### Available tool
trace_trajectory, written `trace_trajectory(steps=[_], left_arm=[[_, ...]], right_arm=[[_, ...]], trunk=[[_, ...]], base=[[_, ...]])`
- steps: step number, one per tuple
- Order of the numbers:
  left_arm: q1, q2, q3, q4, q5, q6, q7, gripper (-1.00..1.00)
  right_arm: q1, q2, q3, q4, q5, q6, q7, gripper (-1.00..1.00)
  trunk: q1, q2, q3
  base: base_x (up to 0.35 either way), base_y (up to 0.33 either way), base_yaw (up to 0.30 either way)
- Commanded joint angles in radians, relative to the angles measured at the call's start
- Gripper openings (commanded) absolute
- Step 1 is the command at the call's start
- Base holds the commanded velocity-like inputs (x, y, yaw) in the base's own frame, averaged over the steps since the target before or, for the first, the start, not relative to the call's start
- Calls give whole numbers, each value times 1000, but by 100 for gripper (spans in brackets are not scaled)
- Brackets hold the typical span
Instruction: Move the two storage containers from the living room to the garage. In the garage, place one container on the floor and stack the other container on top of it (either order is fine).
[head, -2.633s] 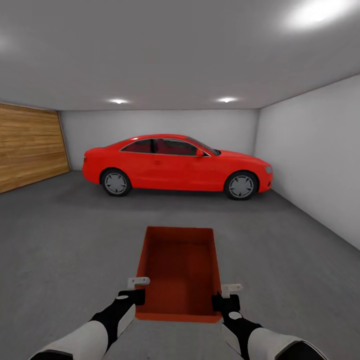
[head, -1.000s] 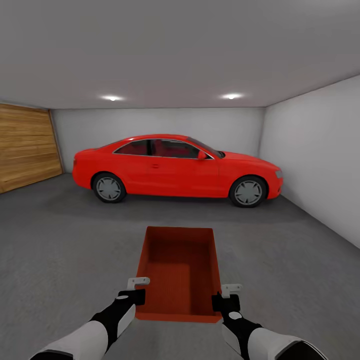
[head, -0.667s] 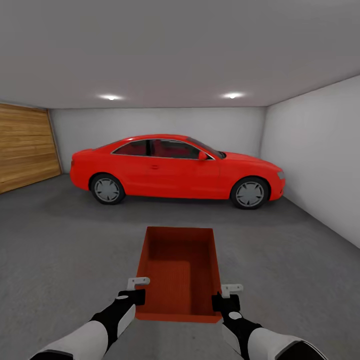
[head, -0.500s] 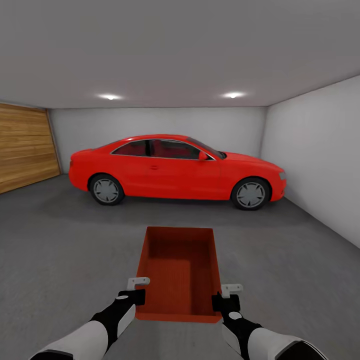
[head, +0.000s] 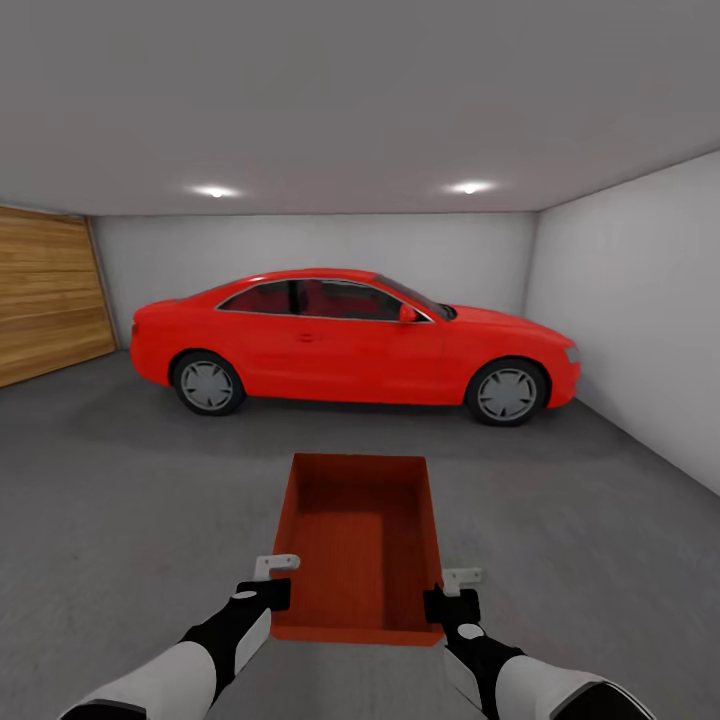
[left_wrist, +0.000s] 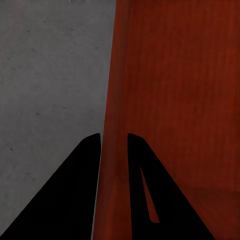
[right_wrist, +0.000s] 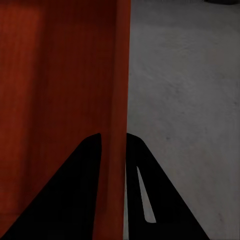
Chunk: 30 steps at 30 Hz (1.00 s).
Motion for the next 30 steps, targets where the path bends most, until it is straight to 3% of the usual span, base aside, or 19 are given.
trace_trajectory(steps=[1,11,30], left_arm=[[-1,6,19,-3,-1,7,13,-100],[-1,6,18,-4,-1,7,13,-100],[-1,6,17,-3,1,7,13,-100]], right_arm=[[-1,1,-36,-1,10,-1,1,-100],[-1,1,-36,-1,10,-1,1,-100],[-1,2,-35,-1,10,-2,0,-100]], trunk=[[1,-1,-2],[1,-1,-2],[1,-1,-2]], base=[[321,0,0],[321,0,-26],[321,0,-264]])
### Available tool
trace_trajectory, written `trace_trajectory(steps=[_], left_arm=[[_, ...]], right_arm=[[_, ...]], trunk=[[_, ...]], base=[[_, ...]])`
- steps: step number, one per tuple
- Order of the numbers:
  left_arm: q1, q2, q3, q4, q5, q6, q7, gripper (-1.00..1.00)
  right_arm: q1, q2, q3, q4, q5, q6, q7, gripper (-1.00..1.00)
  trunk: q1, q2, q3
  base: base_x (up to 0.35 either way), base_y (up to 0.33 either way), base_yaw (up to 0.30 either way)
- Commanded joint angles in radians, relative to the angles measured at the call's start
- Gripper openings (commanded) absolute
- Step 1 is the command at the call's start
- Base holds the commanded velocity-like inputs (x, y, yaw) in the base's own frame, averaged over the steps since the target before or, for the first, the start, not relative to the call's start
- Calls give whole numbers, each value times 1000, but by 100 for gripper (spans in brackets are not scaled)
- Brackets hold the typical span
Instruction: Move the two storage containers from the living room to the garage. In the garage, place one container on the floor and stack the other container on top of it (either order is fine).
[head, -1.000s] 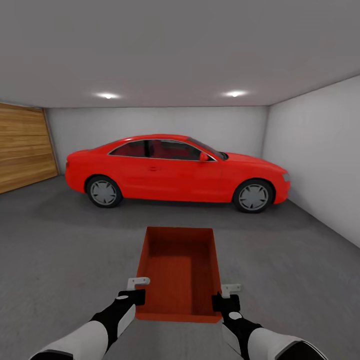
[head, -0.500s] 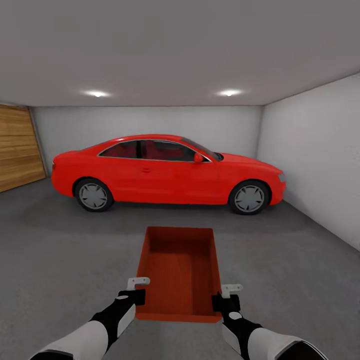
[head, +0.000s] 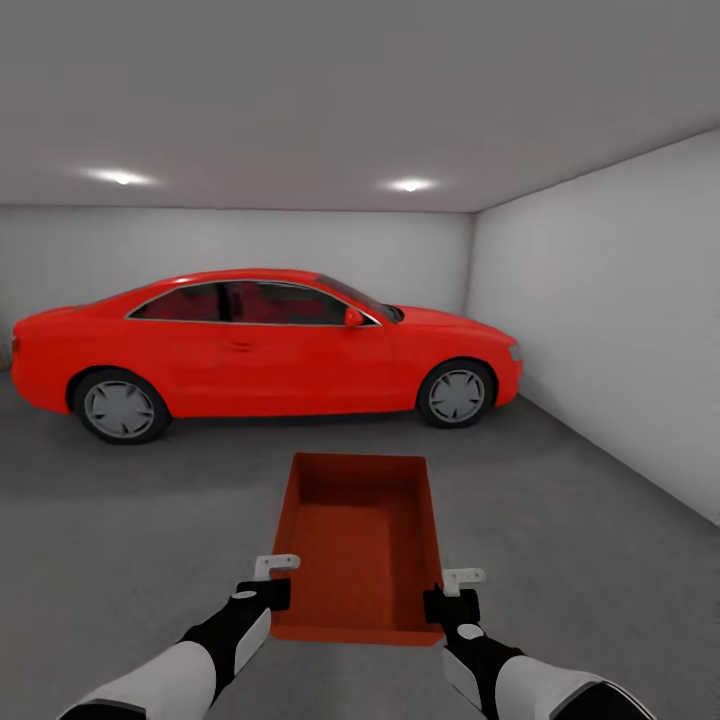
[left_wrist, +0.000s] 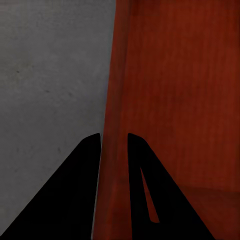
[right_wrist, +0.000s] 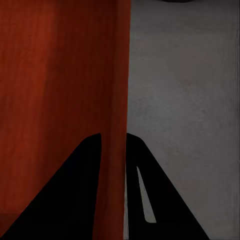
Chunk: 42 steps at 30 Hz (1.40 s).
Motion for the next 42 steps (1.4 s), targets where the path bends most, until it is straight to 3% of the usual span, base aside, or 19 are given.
trace_trajectory(steps=[1,42], left_arm=[[0,5,22,-3,-2,7,13,-100],[0,5,23,-3,-2,7,13,-100]], right_arm=[[-1,1,-40,-2,17,1,1,-100],[-1,1,-40,-2,16,2,0,-100]], trunk=[[1,-1,-2],[1,-1,-2]], base=[[321,0,-277],[321,0,-277]])
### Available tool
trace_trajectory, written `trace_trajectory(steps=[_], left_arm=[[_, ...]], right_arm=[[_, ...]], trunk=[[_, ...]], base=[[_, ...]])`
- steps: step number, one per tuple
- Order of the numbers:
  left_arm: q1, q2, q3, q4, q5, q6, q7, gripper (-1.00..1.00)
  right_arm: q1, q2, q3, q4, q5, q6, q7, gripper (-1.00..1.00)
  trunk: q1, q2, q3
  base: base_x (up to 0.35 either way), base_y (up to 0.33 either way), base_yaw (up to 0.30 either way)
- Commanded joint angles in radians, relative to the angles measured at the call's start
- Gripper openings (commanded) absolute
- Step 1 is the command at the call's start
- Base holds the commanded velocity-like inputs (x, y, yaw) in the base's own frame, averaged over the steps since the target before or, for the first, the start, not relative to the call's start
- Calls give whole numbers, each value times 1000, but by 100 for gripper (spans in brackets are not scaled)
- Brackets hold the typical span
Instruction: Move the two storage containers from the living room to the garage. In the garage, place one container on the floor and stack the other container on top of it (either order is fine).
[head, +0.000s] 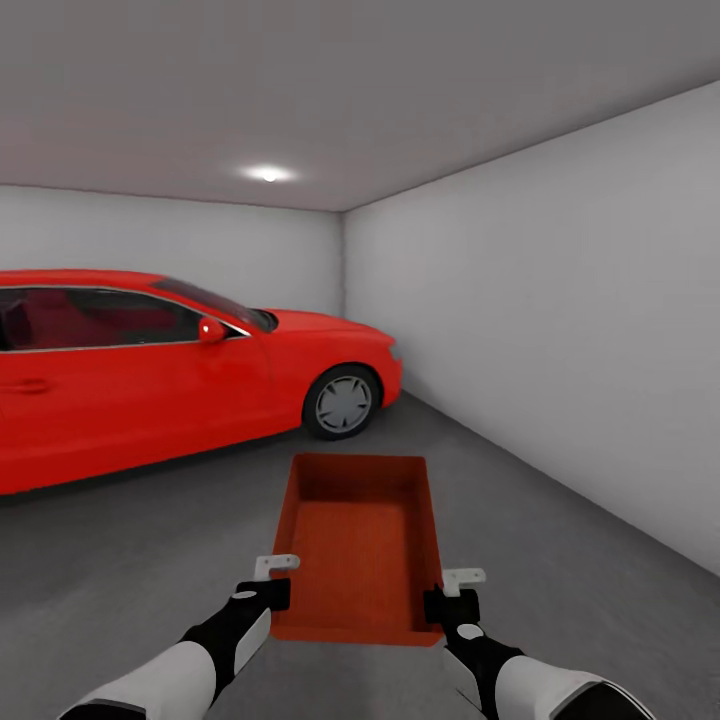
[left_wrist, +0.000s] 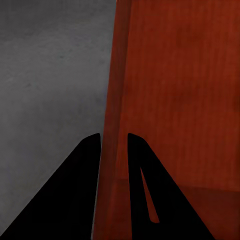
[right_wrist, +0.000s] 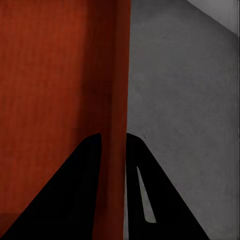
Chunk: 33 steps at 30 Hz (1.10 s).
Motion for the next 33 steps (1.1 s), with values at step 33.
trace_trajectory(steps=[33], left_arm=[[0,5,24,-3,-2,7,13,-100]], right_arm=[[-1,-1,-38,-2,13,0,1,-100]], trunk=[[1,-1,-2]], base=[[321,0,-277]])
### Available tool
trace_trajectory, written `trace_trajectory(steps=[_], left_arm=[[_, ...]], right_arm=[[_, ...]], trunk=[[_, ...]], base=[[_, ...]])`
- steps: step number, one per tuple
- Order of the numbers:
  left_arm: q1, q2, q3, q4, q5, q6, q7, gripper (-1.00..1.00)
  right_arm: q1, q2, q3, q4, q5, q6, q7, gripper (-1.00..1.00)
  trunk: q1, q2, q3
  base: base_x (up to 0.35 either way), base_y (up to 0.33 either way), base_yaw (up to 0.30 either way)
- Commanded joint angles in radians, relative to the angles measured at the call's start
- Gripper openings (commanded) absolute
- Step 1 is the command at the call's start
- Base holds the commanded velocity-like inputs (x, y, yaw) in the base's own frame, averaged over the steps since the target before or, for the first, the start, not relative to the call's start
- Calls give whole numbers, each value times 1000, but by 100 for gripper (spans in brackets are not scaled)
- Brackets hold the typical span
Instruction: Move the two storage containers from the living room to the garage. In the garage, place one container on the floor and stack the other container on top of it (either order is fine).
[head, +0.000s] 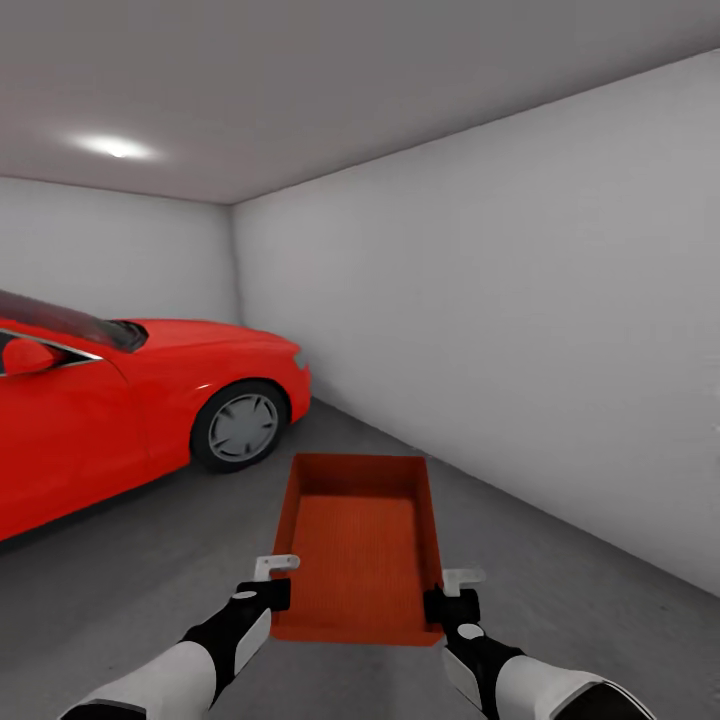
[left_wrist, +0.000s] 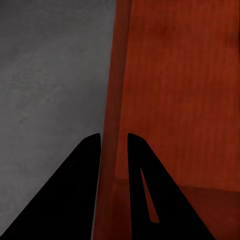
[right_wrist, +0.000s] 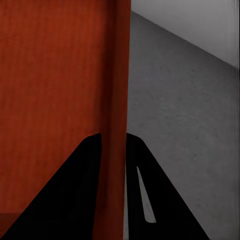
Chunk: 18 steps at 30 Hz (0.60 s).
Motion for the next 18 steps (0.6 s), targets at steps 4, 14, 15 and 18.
trace_trajectory(steps=[4,14,15,18], left_arm=[[0,6,21,-3,-1,7,13,-100],[0,5,21,-3,-1,7,13,-100],[0,5,21,-3,-1,7,13,-100],[0,5,21,-3,-1,7,13,-100]], right_arm=[[-1,1,-33,-1,7,-1,0,-100],[-1,1,-33,-1,8,-1,0,-100],[-1,1,-33,-1,8,-1,0,-100],[-1,1,-33,-1,8,-1,0,-100]], trunk=[[1,-1,-2],[1,-1,-2],[1,-1,-2],[1,-1,-2]], base=[[321,0,-277],[321,0,-278],[321,0,-279],[321,0,-279]])
